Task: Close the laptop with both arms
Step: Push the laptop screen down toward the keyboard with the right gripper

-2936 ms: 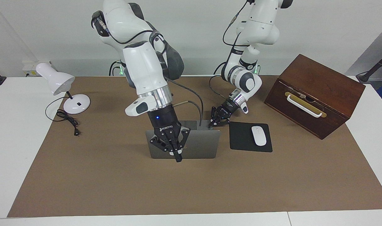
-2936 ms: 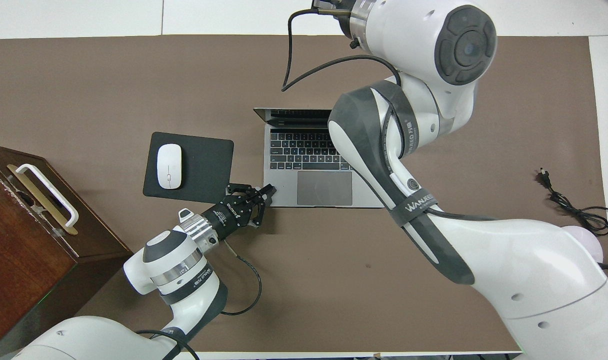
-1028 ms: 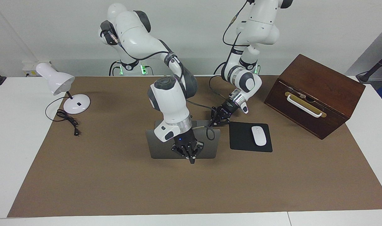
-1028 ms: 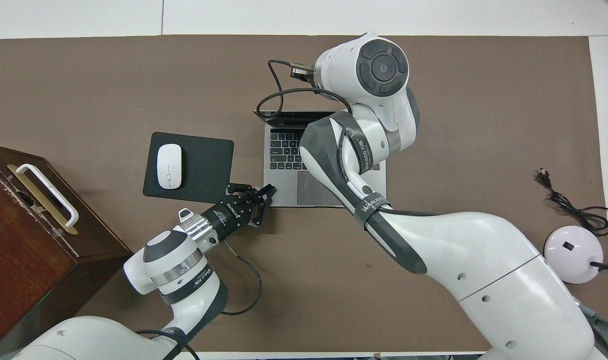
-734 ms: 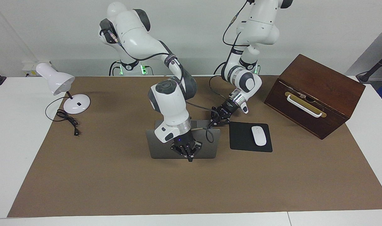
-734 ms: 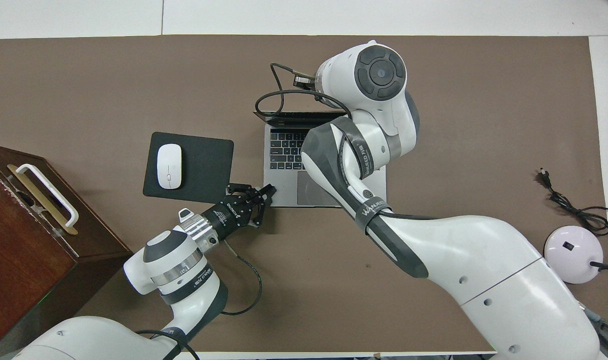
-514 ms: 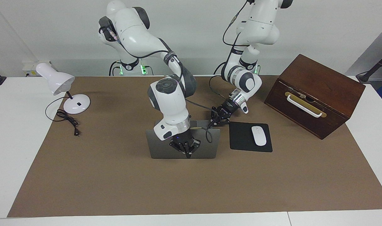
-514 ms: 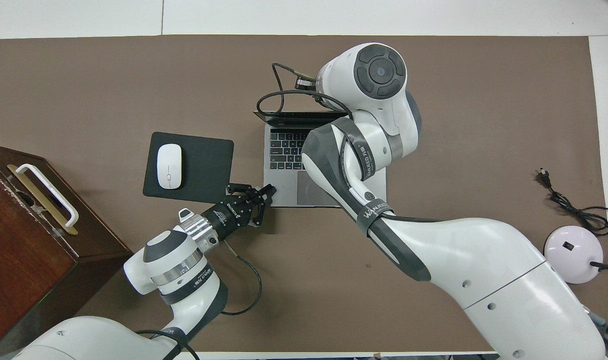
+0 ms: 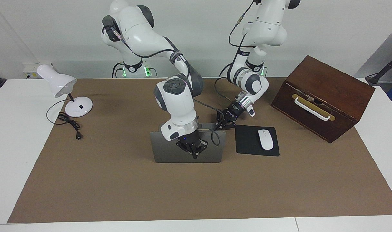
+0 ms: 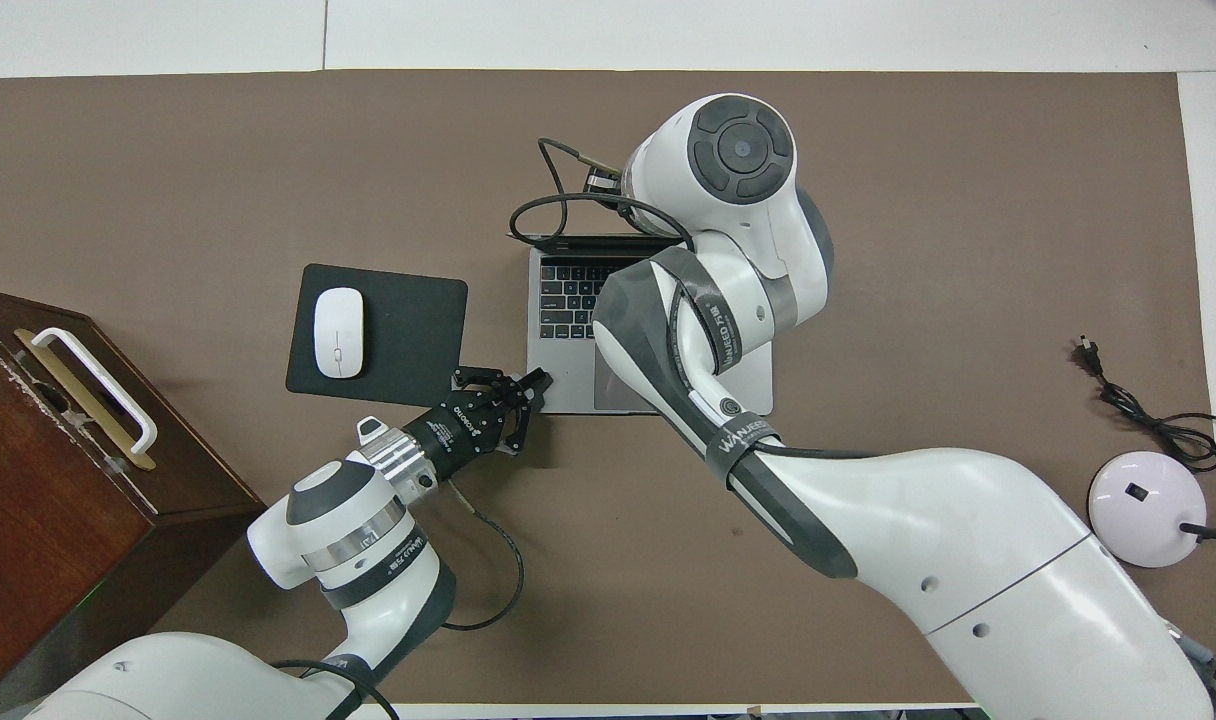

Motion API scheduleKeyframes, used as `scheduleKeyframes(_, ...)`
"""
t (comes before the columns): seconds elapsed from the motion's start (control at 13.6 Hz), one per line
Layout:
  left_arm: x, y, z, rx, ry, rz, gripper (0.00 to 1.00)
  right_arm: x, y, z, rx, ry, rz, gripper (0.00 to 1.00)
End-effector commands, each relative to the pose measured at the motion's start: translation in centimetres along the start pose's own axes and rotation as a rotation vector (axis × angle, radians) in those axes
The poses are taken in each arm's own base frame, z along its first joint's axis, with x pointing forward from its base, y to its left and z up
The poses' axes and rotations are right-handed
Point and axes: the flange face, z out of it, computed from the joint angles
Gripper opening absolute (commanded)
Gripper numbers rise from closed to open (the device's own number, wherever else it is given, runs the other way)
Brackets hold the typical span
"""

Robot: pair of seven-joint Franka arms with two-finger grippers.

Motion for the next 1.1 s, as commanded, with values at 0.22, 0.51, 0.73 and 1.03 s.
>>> scheduleKeyframes(0.22,1.8,-0.5,0.7,-0.013,0.067,0.001,0.00,-2.0,1.4,0.0,-0.038,-0.055,0.024,0.00)
scheduleKeyframes(0.51,2.9,-0.7,1.1,0.000,0.074,0.031,0.00,-3.0,0.7,-0.1,-0.051,-0.074,0.039,0.00)
scheduleKeyframes(0.73,2.9,-0.7,1.1,0.001,0.073,0.032,0.00,-3.3,0.9,0.2,-0.059,-0.083,0.052,0.00)
scheduleKeyframes(1.03,2.9,-0.7,1.1,0.001,0.073,0.032,0.00,-4.1,1.4,0.7,-0.056,-0.115,0.080,0.00)
